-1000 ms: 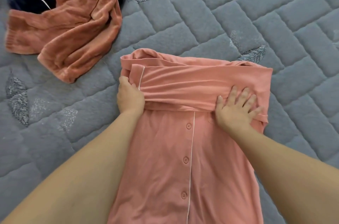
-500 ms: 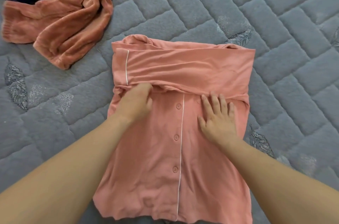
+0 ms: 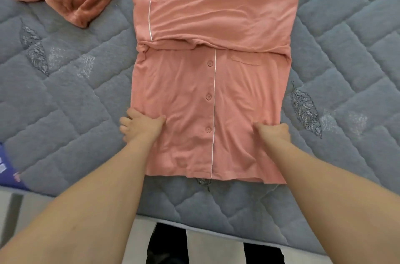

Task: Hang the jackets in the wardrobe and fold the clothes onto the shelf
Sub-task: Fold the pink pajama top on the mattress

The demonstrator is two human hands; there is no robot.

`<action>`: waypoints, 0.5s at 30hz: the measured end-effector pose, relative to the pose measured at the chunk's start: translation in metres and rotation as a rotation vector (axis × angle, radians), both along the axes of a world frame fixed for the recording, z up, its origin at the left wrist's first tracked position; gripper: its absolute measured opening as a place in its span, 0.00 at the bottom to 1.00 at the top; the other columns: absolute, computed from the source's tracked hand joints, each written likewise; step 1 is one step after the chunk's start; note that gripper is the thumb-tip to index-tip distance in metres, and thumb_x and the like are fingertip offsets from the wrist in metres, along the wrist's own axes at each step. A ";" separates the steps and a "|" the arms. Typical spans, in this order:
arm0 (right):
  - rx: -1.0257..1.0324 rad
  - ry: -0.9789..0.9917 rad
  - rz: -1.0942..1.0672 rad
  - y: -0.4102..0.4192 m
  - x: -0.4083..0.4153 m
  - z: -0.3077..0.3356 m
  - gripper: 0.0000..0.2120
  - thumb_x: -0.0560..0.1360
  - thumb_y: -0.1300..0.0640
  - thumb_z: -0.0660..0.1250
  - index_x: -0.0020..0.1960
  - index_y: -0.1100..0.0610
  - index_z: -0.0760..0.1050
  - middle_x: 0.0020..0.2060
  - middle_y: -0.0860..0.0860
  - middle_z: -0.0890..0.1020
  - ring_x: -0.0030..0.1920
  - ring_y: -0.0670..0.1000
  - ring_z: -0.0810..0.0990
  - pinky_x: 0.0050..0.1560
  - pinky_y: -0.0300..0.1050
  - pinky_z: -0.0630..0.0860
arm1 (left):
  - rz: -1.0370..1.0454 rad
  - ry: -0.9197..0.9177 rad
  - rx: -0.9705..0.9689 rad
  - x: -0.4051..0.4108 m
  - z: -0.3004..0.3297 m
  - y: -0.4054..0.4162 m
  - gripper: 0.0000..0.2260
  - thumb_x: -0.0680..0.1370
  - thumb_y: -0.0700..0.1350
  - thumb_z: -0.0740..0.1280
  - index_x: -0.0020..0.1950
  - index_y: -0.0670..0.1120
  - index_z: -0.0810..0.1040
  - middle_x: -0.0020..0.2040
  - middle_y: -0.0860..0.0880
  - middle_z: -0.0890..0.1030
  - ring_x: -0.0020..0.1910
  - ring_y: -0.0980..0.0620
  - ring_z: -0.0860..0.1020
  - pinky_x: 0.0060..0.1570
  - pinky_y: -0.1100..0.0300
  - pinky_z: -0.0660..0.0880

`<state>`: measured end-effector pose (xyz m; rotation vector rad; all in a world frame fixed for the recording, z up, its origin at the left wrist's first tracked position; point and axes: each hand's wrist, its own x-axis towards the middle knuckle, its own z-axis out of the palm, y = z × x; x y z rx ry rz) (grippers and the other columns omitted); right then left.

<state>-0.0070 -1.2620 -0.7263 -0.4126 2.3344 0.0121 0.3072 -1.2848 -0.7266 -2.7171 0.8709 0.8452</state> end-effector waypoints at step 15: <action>-0.056 -0.758 -0.640 0.011 0.037 0.083 0.06 0.81 0.59 0.61 0.52 0.62 0.70 0.41 0.60 0.79 0.39 0.57 0.80 0.34 0.55 0.81 | 0.620 0.881 -0.140 0.023 0.076 0.014 0.12 0.76 0.43 0.62 0.58 0.46 0.78 0.42 0.48 0.73 0.32 0.52 0.70 0.32 0.59 0.72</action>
